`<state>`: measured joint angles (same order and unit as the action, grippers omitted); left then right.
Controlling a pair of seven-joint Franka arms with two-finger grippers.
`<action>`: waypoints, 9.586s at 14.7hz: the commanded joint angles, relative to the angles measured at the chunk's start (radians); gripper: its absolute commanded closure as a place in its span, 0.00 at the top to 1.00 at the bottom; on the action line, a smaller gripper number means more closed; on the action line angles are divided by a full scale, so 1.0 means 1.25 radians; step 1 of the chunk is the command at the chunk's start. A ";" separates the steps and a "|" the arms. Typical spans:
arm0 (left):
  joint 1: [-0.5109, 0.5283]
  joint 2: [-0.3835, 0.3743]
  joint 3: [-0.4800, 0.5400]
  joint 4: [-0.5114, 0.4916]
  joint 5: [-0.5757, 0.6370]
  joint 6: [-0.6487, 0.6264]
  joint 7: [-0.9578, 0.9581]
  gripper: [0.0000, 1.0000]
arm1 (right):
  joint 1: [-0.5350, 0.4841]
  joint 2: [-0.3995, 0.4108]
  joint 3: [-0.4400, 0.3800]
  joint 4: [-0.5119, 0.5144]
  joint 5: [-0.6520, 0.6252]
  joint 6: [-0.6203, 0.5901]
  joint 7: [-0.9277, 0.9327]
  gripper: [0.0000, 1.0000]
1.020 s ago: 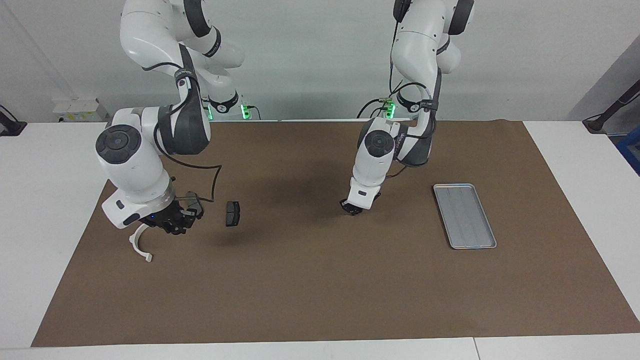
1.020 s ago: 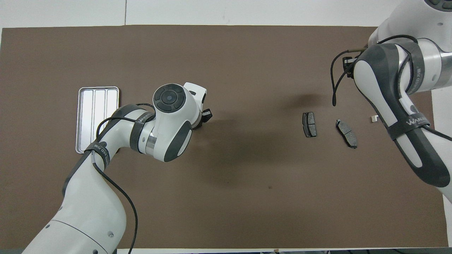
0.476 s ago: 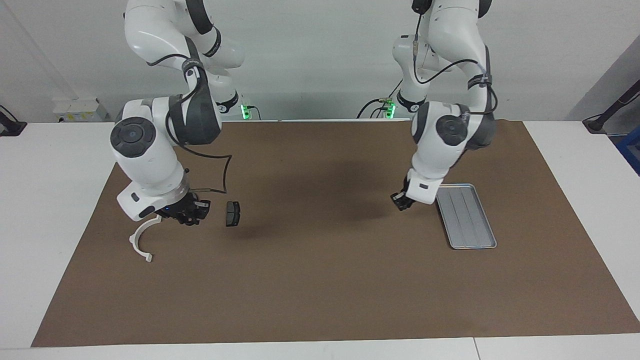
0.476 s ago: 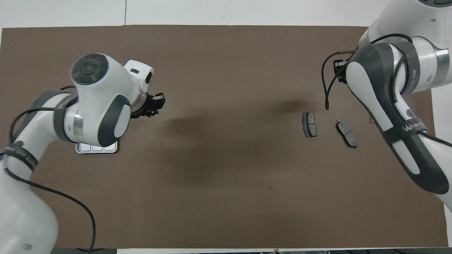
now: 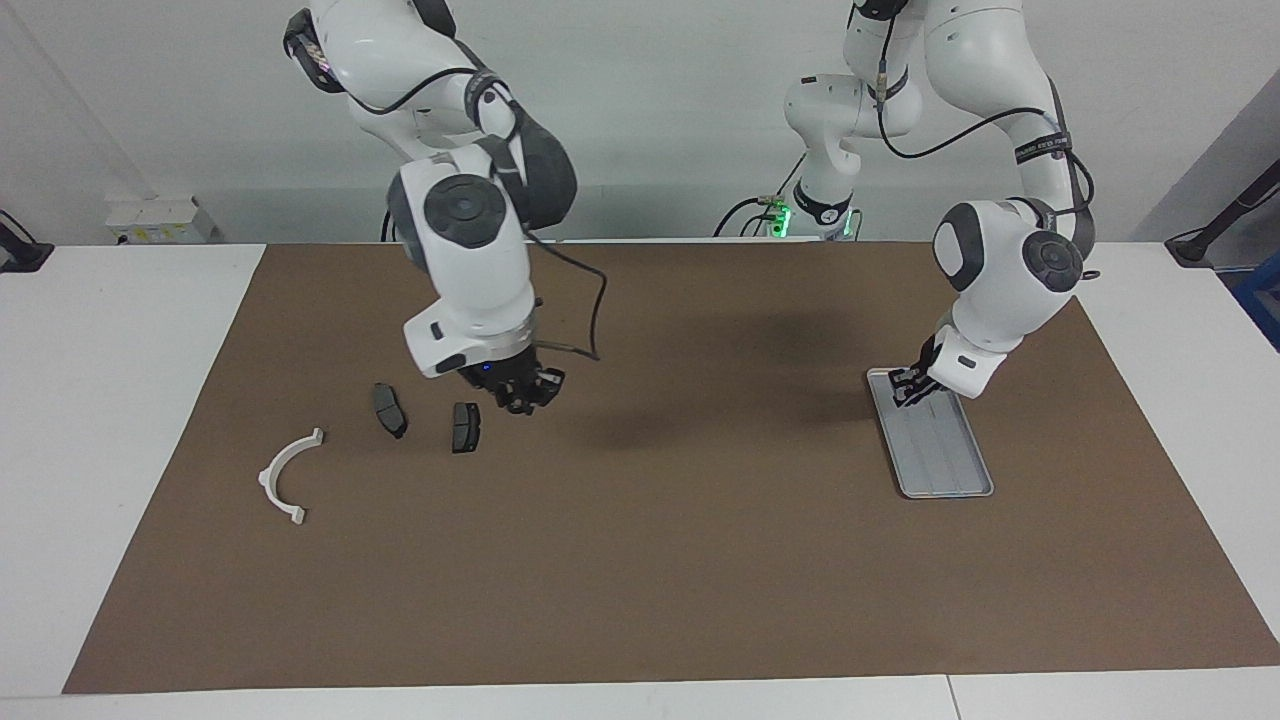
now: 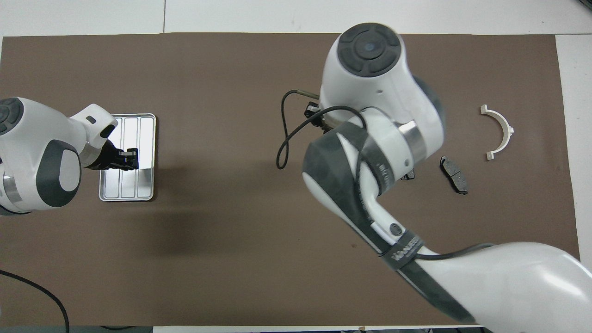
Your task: Pick bearing gear from pile to tray
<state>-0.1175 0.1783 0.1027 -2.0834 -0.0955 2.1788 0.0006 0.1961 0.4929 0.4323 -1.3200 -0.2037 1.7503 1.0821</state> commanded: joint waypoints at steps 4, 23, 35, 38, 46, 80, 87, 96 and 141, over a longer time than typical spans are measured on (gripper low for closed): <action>0.035 -0.048 -0.009 -0.086 0.006 0.041 0.084 0.11 | 0.136 0.104 -0.011 0.009 -0.051 0.087 0.215 0.00; 0.049 -0.043 -0.010 -0.127 0.008 0.083 0.075 1.00 | 0.162 0.209 -0.013 -0.051 -0.157 0.309 0.314 0.35; -0.169 -0.004 -0.010 0.042 0.005 0.012 -0.303 1.00 | -0.006 0.134 -0.008 -0.009 -0.146 0.238 0.018 1.00; -0.314 0.102 -0.009 0.164 0.008 0.019 -0.563 1.00 | -0.085 0.099 -0.010 -0.013 -0.076 0.225 -0.187 1.00; -0.438 0.192 -0.010 0.204 0.008 0.083 -0.728 0.99 | -0.239 0.063 -0.010 -0.020 -0.051 0.162 -0.589 1.00; -0.036 0.046 -0.011 0.144 0.060 -0.035 -0.224 0.10 | -0.142 -0.488 -0.342 -0.323 0.173 -0.060 -0.911 1.00; 0.017 0.099 -0.011 0.122 0.058 0.061 -0.181 0.10 | -0.149 -0.464 -0.347 -0.317 0.174 -0.058 -0.911 1.00; 0.029 0.076 -0.011 0.019 0.057 0.139 -0.183 0.11 | -0.143 -0.418 -0.352 -0.252 0.175 -0.077 -0.911 1.00; 0.071 -0.189 -0.028 0.336 0.073 -0.513 -0.097 1.00 | -0.142 -0.431 -0.347 -0.253 0.170 -0.126 -0.909 1.00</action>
<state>-0.0439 -0.0526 0.0819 -1.6975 -0.0197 1.5844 -0.1362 0.0196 -0.0430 0.0029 -1.6462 -0.0133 1.6127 -0.0381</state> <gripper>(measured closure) 0.000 0.000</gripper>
